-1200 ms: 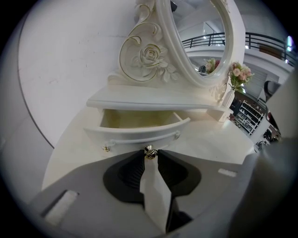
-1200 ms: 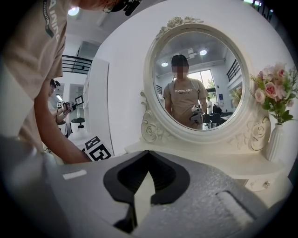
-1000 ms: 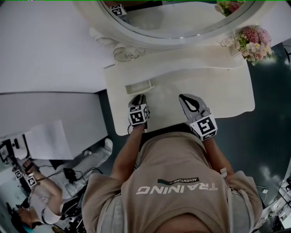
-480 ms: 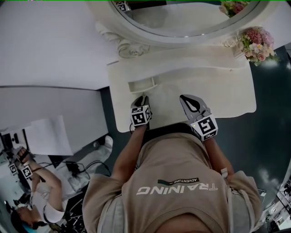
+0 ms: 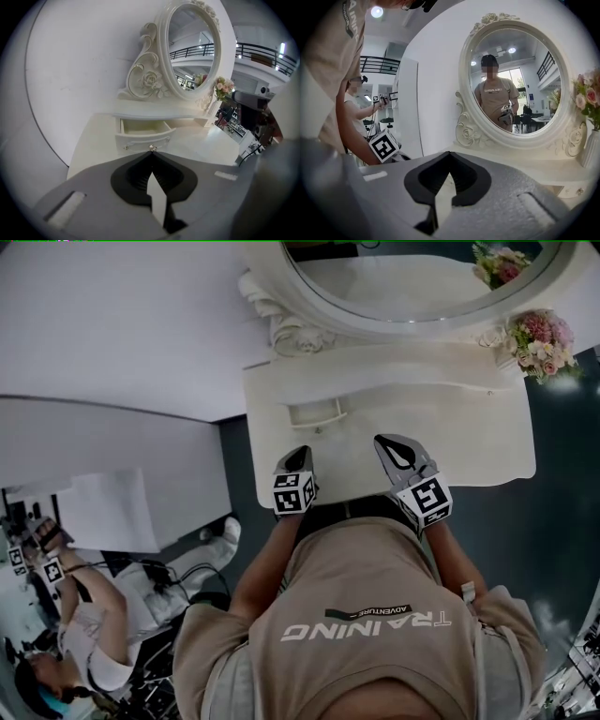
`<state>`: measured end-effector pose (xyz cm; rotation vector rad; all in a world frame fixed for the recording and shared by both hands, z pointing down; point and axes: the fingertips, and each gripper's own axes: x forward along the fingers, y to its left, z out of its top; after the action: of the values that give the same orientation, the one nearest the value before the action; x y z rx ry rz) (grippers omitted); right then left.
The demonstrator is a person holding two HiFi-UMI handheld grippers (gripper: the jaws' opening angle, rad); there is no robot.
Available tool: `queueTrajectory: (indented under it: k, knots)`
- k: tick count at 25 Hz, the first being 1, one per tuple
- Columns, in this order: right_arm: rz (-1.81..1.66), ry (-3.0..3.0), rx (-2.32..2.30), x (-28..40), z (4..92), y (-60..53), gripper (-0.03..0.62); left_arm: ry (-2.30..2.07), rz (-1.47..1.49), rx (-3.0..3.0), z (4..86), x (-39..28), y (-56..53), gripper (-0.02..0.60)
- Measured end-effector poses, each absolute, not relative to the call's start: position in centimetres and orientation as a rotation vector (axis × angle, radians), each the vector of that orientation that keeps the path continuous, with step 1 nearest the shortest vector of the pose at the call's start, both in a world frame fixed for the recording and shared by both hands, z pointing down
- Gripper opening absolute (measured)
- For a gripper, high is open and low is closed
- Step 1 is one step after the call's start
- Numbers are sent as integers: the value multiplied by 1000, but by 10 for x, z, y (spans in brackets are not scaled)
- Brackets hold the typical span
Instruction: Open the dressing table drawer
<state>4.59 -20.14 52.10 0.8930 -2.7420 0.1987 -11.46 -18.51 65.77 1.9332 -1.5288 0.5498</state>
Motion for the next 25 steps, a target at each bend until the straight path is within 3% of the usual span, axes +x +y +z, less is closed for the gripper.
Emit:
queueTrajectory:
  k: [15, 25]
  knots:
    - [31, -2814, 930, 1, 443, -220, 3, -1578, 243, 2232, 484, -153, -216, 17]
    - [-150, -2894, 996, -10, 373, -226, 3, -1609, 154, 2384, 413, -163, -232, 18]
